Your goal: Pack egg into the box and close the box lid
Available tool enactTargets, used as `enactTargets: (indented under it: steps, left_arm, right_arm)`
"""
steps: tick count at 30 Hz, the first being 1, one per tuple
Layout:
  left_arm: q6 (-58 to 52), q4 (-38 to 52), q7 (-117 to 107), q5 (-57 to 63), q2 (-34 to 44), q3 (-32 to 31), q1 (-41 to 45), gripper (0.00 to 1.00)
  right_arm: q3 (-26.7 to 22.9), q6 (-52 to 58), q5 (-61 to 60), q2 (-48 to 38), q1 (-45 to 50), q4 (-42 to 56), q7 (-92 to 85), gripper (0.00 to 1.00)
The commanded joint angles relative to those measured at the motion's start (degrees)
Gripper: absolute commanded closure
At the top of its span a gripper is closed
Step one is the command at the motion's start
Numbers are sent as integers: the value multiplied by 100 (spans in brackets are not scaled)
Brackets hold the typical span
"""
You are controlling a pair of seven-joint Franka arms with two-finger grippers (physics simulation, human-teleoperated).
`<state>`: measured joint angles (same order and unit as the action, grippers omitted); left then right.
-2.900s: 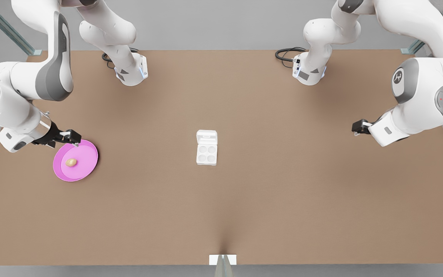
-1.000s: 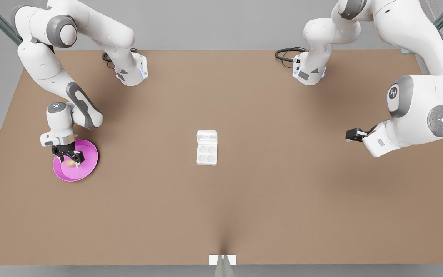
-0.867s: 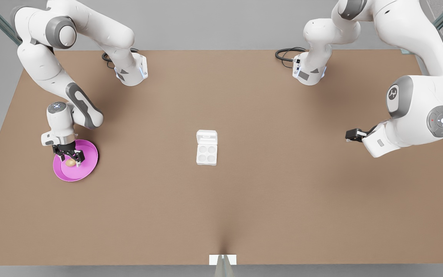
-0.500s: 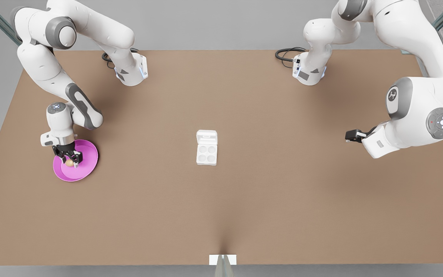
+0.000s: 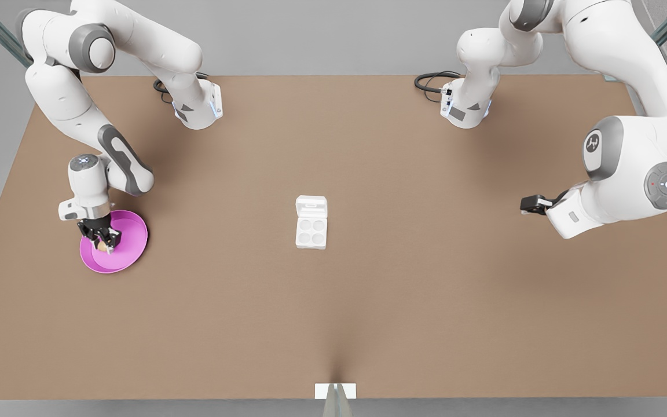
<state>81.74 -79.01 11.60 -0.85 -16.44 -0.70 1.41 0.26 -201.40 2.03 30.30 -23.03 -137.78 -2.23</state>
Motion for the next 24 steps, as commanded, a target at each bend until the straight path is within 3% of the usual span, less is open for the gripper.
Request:
enactTargets:
  steps: [1,4,7,9,21,24]
  left_arm:
    - [0,0,0,-3,0,0,0,0]
    - [0,0,0,-3,0,0,0,0]
    - [0,0,9,-3,0,0,0,0]
    - [0,0,0,-3,-8,0,0,0]
    - [9,0,9,-29,-35,0,-35,0]
    - [0,0,9,-29,-35,0,-35,0]
  right_arm:
    - [0,13,8,-6,0,23,12,22]
    - [9,1164,-1,-384,53,339,13,42]
    - [9,954,8,-217,61,304,-31,39]
    - [9,-13,8,240,61,295,21,34]
    - [9,-40,-10,213,79,119,39,36]
    - [9,-40,-19,222,79,163,39,50]
